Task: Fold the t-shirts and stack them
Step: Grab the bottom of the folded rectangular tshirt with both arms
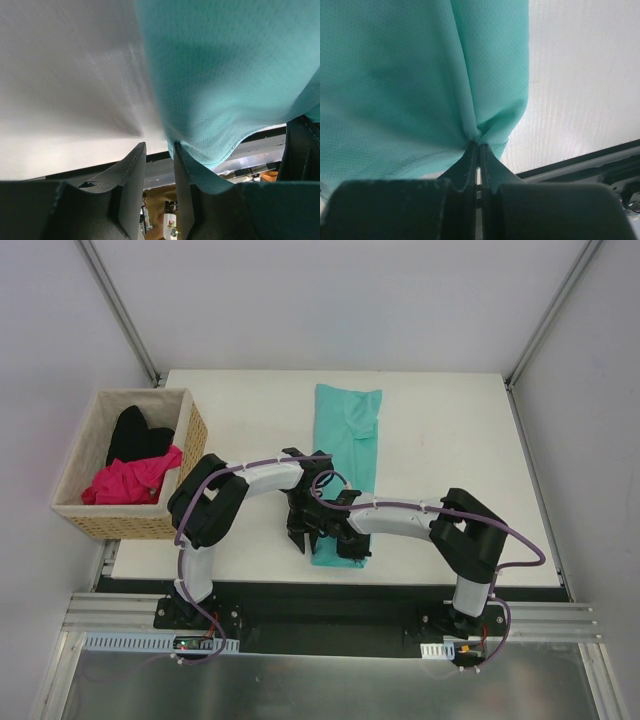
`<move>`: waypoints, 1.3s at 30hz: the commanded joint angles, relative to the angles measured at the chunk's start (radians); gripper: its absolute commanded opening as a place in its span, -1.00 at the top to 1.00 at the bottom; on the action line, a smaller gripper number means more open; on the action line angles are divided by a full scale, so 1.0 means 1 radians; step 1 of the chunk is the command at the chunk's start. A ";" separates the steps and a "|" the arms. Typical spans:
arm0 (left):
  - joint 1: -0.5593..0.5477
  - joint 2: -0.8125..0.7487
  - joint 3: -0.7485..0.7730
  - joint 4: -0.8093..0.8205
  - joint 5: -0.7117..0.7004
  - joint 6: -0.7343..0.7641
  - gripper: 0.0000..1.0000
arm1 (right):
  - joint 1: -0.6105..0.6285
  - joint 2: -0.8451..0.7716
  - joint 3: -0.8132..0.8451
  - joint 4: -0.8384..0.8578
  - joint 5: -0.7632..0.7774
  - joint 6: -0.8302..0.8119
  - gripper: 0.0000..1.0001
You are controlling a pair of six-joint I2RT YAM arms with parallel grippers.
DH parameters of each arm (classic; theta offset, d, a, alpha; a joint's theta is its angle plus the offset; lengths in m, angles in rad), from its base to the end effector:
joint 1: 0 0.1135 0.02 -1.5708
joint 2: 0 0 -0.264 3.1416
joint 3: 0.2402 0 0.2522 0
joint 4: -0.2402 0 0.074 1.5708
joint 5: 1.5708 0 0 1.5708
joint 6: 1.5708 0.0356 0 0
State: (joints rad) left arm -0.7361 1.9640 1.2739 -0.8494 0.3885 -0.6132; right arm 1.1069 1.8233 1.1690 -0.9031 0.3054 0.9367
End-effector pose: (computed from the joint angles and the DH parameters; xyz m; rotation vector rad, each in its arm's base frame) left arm 0.2515 -0.2461 0.1408 -0.1861 -2.8797 0.4716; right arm 0.1520 0.2799 0.1597 -0.2407 2.8563 -0.2138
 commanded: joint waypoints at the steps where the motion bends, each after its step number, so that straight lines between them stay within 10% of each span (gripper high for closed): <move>1: -0.011 -0.031 -0.004 -0.019 0.038 -0.006 0.43 | 0.005 0.019 0.034 -0.005 -0.011 -0.016 0.99; 39: -0.055 -0.030 -0.021 -0.008 0.047 -0.013 0.44 | 0.004 -0.024 0.014 -0.031 -0.006 -0.009 0.99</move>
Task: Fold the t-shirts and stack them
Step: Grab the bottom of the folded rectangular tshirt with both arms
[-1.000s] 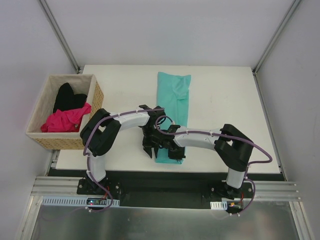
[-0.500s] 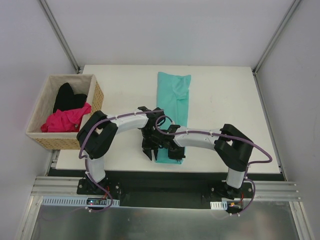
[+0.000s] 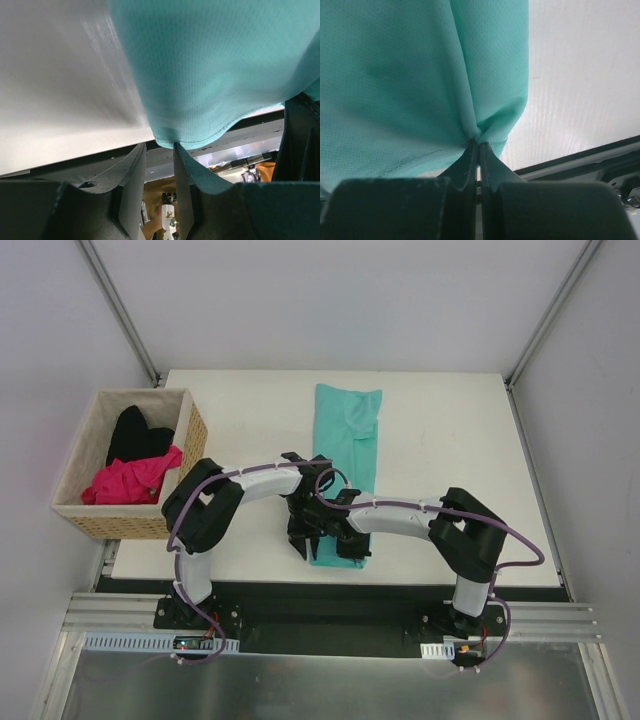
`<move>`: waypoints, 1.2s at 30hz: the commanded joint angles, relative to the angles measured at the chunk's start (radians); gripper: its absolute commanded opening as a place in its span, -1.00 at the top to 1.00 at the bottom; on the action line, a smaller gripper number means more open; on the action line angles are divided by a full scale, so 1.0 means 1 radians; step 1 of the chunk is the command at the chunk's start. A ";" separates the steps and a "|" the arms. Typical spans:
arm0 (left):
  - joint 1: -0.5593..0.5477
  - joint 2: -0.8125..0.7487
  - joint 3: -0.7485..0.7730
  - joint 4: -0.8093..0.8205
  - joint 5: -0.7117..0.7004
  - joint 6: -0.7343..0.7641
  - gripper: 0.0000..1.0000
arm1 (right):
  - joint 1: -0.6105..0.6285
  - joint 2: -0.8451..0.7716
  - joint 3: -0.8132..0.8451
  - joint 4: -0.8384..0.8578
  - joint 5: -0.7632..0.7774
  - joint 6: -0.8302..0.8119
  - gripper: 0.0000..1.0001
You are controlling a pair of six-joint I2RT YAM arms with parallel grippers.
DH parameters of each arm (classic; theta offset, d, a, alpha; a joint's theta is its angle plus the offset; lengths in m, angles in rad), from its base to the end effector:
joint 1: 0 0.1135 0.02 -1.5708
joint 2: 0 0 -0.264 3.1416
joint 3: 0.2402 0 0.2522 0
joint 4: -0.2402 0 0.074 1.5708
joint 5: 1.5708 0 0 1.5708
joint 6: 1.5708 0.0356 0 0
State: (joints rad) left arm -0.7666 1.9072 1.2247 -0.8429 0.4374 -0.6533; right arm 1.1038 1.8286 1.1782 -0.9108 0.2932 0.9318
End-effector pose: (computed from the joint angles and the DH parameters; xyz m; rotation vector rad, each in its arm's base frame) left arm 0.2344 -0.2466 0.1486 -0.1754 -2.8390 0.5215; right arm 0.1531 0.2808 0.1601 -0.2453 2.8691 -0.2116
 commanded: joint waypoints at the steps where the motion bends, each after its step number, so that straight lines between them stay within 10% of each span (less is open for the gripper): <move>1: -0.025 0.029 0.030 -0.012 0.000 0.029 0.44 | 0.007 -0.031 0.005 -0.025 0.006 -0.004 0.99; 24: -0.023 0.084 0.001 0.082 0.095 0.029 0.45 | -0.001 -0.042 0.008 -0.045 0.011 -0.008 0.99; 29: -0.022 0.085 -0.011 0.085 0.096 0.032 1.00 | -0.002 -0.037 0.012 -0.048 0.011 -0.010 0.99; 36: -0.011 0.052 -0.034 0.088 0.089 0.034 1.00 | -0.005 -0.028 0.029 -0.059 0.015 -0.027 0.99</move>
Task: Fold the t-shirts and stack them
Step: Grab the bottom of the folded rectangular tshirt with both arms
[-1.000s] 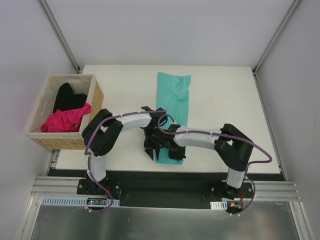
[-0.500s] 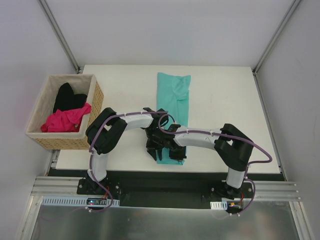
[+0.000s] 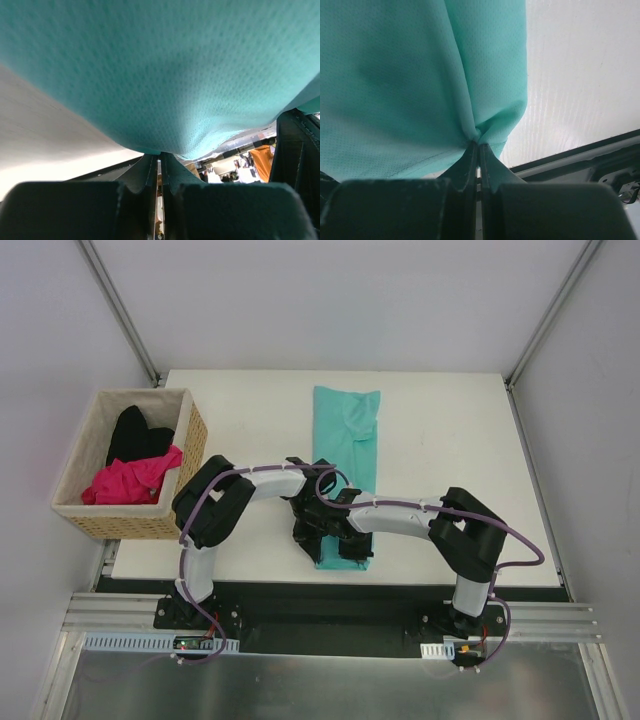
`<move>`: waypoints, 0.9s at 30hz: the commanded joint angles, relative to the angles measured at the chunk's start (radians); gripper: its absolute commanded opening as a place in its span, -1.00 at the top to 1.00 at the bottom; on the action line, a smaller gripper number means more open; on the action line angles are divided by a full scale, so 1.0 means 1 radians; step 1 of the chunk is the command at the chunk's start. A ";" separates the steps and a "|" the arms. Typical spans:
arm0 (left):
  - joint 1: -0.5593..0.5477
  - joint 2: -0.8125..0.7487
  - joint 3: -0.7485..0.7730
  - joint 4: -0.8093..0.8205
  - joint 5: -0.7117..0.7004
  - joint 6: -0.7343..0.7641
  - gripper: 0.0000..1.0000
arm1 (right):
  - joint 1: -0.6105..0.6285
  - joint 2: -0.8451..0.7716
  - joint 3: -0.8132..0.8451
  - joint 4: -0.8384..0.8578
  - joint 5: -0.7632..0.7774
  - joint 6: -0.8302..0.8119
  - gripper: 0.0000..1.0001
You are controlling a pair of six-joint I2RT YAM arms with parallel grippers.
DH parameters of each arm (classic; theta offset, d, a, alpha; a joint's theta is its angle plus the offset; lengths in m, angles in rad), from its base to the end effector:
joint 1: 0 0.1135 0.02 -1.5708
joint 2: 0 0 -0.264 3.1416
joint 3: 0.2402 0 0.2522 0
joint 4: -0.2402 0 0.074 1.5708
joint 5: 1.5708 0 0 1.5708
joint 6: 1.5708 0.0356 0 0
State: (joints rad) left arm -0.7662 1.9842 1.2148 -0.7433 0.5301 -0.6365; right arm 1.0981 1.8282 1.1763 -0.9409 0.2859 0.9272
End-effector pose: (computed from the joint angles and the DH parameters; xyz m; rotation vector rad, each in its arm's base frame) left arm 0.2396 -0.2556 0.1234 -0.2017 -2.7680 0.6276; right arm 0.1528 0.2767 0.1598 -0.2521 2.8894 -0.2482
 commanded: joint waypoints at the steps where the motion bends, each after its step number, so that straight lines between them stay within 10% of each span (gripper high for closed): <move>1: -0.010 -0.033 -0.031 -0.014 -0.004 0.015 1.00 | 0.003 -0.029 0.037 -0.039 0.028 -0.022 0.99; 27: 0.002 -0.217 0.115 -0.174 -0.133 0.011 1.00 | 0.014 -0.162 0.120 -0.199 0.191 -0.002 0.99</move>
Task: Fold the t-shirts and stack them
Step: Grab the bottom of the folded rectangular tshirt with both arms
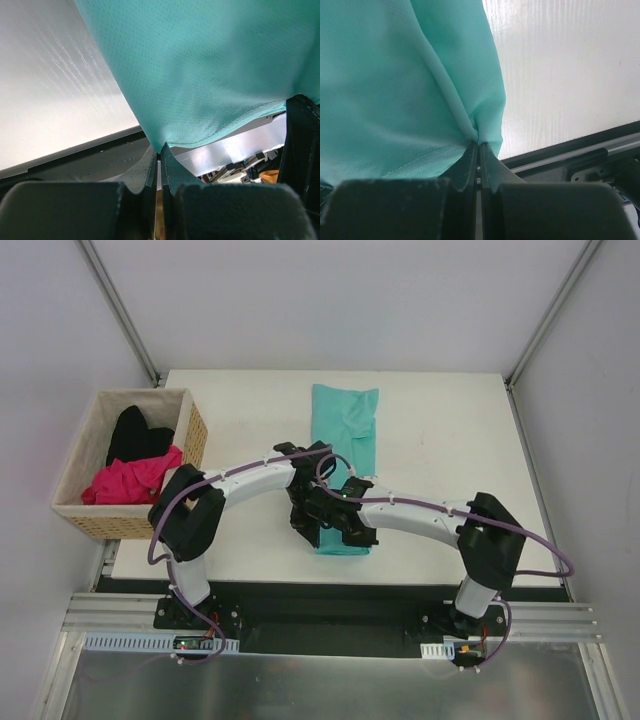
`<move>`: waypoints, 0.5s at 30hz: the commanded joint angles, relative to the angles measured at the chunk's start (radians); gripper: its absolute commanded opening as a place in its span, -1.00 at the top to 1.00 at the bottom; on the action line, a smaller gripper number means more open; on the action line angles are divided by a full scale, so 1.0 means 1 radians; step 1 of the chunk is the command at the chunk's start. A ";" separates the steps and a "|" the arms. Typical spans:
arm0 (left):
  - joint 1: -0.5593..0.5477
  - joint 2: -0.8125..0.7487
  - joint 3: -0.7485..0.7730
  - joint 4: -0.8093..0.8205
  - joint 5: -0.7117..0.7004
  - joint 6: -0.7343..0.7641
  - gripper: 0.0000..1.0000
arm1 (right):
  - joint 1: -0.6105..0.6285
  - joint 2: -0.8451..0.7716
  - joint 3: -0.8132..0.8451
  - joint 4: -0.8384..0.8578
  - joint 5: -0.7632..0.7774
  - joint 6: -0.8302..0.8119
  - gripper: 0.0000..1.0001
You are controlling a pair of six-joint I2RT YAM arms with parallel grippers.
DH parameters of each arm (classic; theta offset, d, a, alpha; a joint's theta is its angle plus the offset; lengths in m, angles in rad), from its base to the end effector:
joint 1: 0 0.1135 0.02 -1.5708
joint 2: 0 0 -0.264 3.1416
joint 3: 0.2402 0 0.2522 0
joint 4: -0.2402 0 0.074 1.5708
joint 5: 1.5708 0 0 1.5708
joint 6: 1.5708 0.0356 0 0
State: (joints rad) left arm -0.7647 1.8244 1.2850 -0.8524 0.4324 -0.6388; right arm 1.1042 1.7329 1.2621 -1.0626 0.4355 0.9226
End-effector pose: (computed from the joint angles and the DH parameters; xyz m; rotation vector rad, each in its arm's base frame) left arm 0.2395 -0.2504 0.1901 -0.2415 -2.9154 0.6601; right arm 0.1538 0.2720 0.2102 -0.2371 2.7290 -0.2771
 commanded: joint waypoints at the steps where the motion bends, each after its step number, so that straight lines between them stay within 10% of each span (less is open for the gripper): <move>1: 0.002 -0.059 0.048 -0.069 -0.038 0.013 1.00 | 0.008 -0.078 0.036 -0.079 0.040 0.002 0.99; 15: 0.002 -0.114 0.030 -0.080 -0.044 -0.009 1.00 | 0.040 -0.114 0.072 -0.141 0.046 0.025 0.99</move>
State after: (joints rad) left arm -0.7647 1.7893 1.3155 -0.8909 0.4072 -0.6392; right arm 1.1332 1.6684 1.2964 -1.1278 0.4511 0.9302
